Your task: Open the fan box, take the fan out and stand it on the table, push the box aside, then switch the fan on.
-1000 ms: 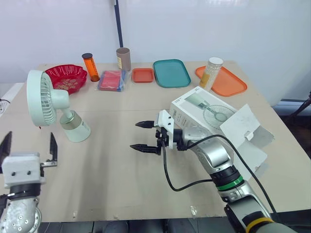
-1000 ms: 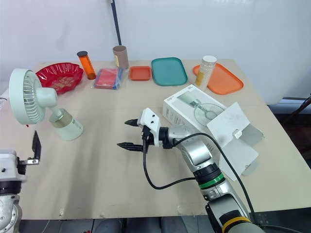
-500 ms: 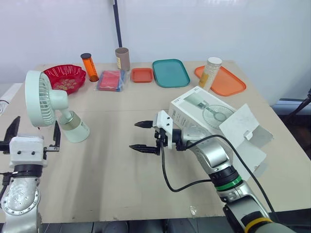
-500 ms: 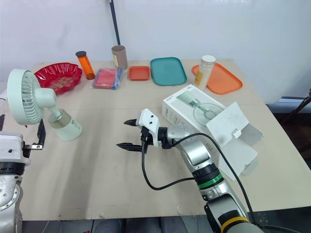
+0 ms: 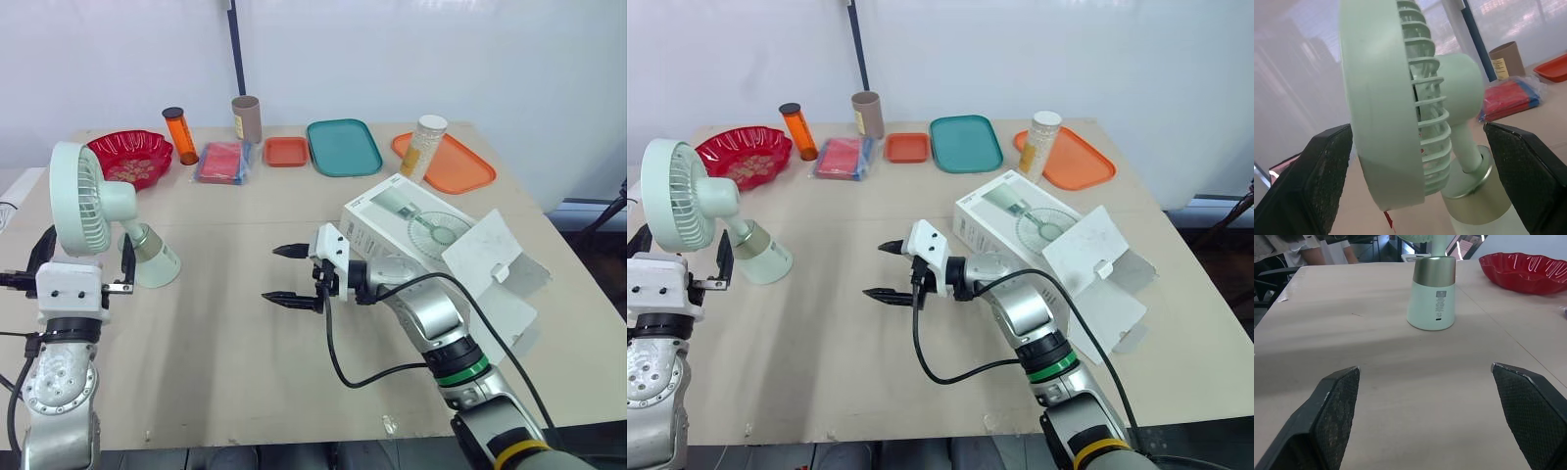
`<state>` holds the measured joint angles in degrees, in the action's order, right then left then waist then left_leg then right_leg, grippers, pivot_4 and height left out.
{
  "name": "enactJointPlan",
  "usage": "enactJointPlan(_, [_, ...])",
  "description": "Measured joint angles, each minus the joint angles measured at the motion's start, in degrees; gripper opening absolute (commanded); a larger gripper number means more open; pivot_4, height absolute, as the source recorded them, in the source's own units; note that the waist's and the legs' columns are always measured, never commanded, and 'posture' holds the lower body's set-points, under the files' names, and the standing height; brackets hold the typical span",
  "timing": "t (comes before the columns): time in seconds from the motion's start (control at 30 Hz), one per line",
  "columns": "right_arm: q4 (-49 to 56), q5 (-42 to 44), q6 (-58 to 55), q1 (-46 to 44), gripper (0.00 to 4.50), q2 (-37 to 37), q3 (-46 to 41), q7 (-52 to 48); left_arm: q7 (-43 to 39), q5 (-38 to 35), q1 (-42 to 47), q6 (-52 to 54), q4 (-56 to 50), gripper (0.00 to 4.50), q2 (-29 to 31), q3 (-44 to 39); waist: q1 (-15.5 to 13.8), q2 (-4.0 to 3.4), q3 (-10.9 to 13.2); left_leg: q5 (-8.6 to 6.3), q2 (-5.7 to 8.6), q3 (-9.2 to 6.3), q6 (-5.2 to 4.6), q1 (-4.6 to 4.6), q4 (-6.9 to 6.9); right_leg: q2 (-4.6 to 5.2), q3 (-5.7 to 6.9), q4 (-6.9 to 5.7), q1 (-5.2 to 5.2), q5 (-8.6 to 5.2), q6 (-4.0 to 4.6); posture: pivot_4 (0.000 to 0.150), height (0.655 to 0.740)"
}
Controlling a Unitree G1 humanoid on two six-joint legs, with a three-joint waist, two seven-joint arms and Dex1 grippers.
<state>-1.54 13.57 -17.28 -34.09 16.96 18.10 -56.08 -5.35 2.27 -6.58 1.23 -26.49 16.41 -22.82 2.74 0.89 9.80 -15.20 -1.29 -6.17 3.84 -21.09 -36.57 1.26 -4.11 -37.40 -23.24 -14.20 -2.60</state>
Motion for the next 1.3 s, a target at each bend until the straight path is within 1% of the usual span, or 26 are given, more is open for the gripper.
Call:
enactJointPlan(0.17, [-0.01,-0.37,0.08,-0.02,4.4,-0.42,0.0,0.06,-0.1,-0.29,0.58,1.5,-0.01,4.5,0.0,0.73,-0.01,0.0,0.0,0.0,0.0,-0.01,0.0,0.0,0.0,0.0,0.0,0.0,0.0,0.01,0.0,0.15,0.74])
enactJointPlan(0.5, [-0.01,-0.74,0.53,-0.02,4.4,-0.46,0.0,0.1,0.0,-1.14,4.96,2.74,0.94,4.5,0.45,0.72,-0.01,0.01,0.0,0.01,0.0,-0.01,0.01,0.0,0.0,0.0,0.01,-0.01,0.0,0.02,0.01,0.15,0.74])
enactJointPlan(0.57, [-0.01,-0.88,0.65,-0.02,4.5,-0.41,0.0,0.12,-0.1,-1.23,5.08,2.72,1.29,4.0,0.48,0.72,-0.01,0.01,0.0,0.01,0.0,-0.01,0.01,0.0,0.0,0.0,0.01,-0.01,0.0,0.03,0.01,0.15,0.74])
enactJointPlan(0.6, [-0.01,-0.91,0.68,-0.02,4.5,-0.35,0.0,0.13,-0.11,-1.27,5.1,2.71,1.37,3.83,0.48,0.72,-0.01,0.01,0.0,0.01,0.0,-0.01,0.01,0.0,0.0,0.0,0.01,-0.01,0.0,0.03,0.01,0.15,0.74])
enactJointPlan(0.67, [-0.01,-1.03,0.7,-0.02,4.5,-0.21,0.0,0.14,-0.06,-1.52,5.62,2.66,1.94,3.03,0.5,0.6,-0.01,0.01,0.0,0.01,0.01,-0.02,0.01,0.0,0.0,0.0,0.02,-0.01,0.0,0.03,0.01,0.15,0.74])
enactJointPlan(0.7, [-0.01,-1.07,0.71,-0.02,4.5,-0.19,0.0,0.14,-0.04,-1.55,5.79,2.66,2.16,2.79,0.51,0.59,-0.02,0.01,-0.01,0.01,0.01,-0.02,0.01,0.0,-0.01,0.0,0.01,-0.01,0.0,0.03,0.0,0.15,0.74])
enactJointPlan(0.73, [-0.01,-1.18,0.72,0.0,4.5,-0.14,0.0,0.15,0.11,-1.52,6.06,2.64,2.53,2.29,0.5,0.54,-0.02,0.01,-0.01,0.01,0.01,-0.01,0.02,0.0,-0.01,0.01,0.01,-0.01,0.0,0.03,0.0,0.15,0.74])
enactJointPlan(0.8, [0.0,-1.42,0.72,0.01,4.5,0.08,0.0,0.16,0.41,-1.53,6.1,2.64,2.84,1.87,0.55,0.5,-0.02,0.01,-0.01,0.01,0.01,-0.02,0.02,0.0,-0.01,0.01,0.01,-0.01,0.0,0.03,0.0,0.15,0.74])
enactJointPlan(1.0, [0.0,-1.47,0.72,0.04,4.5,0.2,0.0,0.18,1.11,-1.6,6.0,2.64,2.87,1.87,0.41,0.49,-0.02,0.02,-0.01,0.01,0.01,-0.02,0.02,0.0,-0.01,0.01,0.02,-0.01,0.0,0.04,0.0,0.15,0.74])
enactJointPlan(1.13, [-0.01,-1.5,0.78,0.04,4.5,-0.01,0.0,0.25,1.17,-3.42,6.09,3.01,2.78,1.87,-0.09,0.4,-0.02,0.02,-0.01,0.01,0.01,-0.02,0.02,0.0,-0.01,0.01,0.02,-0.01,0.0,0.04,0.0,0.15,0.74])
enactJointPlan(1.23, [-0.16,-1.39,0.35,-0.3,4.5,-1.49,-0.12,1.39,1.09,-8.03,7.09,5.7,1.47,1.87,-2.03,0.14,-0.02,0.03,0.0,0.01,0.01,-0.02,0.02,-0.03,-0.02,0.02,0.02,-0.01,0.0,0.05,-0.02,0.15,0.74])
enactJointPlan(1.3, [-0.25,-0.86,-0.99,-1.27,4.5,-2.66,-0.59,2.31,0.71,-10.37,7.6,7.19,0.67,1.87,-2.26,0.46,-0.01,0.1,0.04,0.02,0.01,-0.06,0.04,-0.04,-0.02,0.01,0.04,-0.02,-0.02,0.08,0.0,0.15,0.74])
